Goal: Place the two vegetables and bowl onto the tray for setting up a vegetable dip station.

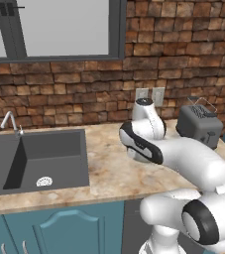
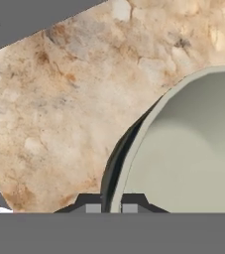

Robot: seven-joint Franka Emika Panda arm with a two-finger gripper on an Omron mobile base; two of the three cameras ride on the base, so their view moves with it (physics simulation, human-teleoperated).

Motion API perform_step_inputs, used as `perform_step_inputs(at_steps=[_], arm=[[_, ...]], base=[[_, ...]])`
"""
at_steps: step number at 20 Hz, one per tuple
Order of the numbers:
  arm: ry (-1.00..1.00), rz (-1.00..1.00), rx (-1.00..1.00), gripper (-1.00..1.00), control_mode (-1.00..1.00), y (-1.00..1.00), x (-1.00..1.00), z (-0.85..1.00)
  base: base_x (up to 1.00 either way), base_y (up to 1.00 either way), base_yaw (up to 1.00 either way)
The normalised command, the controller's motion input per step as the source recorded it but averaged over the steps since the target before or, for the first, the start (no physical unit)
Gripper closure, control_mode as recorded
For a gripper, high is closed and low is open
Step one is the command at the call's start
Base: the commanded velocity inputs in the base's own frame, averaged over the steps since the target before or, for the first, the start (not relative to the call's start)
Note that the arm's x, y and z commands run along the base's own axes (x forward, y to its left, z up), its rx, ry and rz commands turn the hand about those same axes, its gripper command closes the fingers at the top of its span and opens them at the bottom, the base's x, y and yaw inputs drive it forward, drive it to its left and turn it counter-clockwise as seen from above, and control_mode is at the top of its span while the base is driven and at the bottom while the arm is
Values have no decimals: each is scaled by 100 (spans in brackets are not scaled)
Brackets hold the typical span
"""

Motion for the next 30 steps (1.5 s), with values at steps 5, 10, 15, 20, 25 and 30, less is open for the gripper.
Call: perform_step_inputs(at_steps=[5, 10, 15, 20, 25, 30], arm=[[-11, 21, -7, 100, -100, -40, -29, 25], [-6, 23, -5, 100, -100, -30, -40, 40], [0, 17, -4, 100, -100, -10, -37, 50], [0, 13, -5, 100, -100, 0, -31, 57], [0, 8, -1, 100, -100, -1, -31, 62], [0, 7, 0, 100, -100, -4, -35, 55]], base=[[0, 0, 0], [0, 0, 0], [0, 0, 0], [0, 0, 0], [0, 0, 0], [0, 0, 0]])
